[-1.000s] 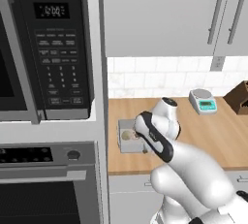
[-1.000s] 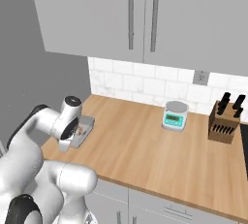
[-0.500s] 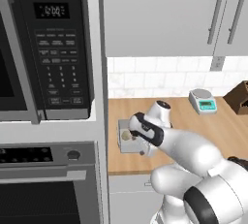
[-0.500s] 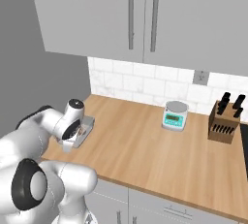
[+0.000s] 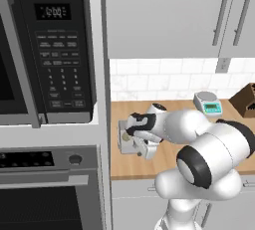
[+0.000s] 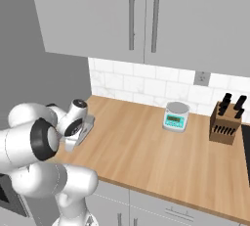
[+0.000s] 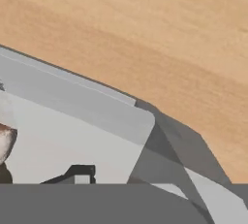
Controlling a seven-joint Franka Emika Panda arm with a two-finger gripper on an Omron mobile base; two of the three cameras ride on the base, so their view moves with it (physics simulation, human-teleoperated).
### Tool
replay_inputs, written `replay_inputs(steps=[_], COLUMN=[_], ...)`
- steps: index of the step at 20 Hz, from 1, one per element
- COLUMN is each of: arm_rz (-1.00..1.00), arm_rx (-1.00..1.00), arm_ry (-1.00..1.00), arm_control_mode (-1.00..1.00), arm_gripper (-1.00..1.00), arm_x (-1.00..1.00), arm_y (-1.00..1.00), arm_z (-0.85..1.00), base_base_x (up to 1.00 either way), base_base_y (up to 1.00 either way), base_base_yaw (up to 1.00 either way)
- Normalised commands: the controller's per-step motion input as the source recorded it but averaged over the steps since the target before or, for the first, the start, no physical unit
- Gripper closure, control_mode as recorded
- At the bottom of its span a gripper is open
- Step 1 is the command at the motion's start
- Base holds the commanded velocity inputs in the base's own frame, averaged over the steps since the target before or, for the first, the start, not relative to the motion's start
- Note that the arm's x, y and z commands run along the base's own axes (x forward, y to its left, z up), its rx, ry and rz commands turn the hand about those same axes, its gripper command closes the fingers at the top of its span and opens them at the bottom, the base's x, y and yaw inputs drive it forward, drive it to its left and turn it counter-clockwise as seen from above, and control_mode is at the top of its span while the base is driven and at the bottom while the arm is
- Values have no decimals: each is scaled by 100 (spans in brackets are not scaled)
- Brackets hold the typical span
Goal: Take the meat container that has the chicken drumstick and place it on the second highest rack of the freezer. Then take the vegetable container that has the garlics and place it on the highest rack of the freezer.
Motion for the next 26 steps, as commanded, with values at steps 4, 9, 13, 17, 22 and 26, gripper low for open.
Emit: replay_inputs(steps=[4,9,13,17,22,26], arm_rz=[4,0,0,-1,-21,-29], arm_rx=[0,4,10,11,-2,-9], arm_ry=[7,-25,-37,-27,-26,-19], arm_control_mode=[-100,-100,-100,-100,-100,-100], arm_gripper=[100,100,100,100,100,100], arm_x=[8,-63,-85,-72,-53,-55], arm_y=[0,-25,-52,-54,-23,-32], arm_z=[-26,3,27,66,79,77], base_base_x=[0,0,0,0,0,0], base_base_y=[0,0,0,0,0,0], base_base_yaw=[0,0,0,0,0,0])
